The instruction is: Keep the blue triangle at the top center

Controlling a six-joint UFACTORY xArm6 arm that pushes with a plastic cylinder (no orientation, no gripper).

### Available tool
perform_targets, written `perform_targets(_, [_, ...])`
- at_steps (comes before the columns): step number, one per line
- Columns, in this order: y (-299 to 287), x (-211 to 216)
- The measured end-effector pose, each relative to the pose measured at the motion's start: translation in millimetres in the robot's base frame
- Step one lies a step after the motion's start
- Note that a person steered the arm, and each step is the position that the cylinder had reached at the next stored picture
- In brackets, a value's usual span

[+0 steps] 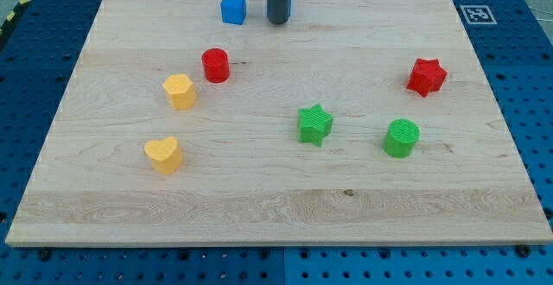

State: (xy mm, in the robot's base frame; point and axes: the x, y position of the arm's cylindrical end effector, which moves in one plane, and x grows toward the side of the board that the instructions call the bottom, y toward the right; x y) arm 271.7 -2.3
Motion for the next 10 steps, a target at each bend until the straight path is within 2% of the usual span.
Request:
perform_targets(1, [-17, 29])
perform_targets(2, [-20, 33])
perform_targets(3, [-47, 60])
perform_targets(4, [-65, 62])
perform_targets(5, [-121, 66])
perform_targets(8, [-236, 65])
perform_targets(9, [-247, 48])
perform_targets(10, [-224, 21])
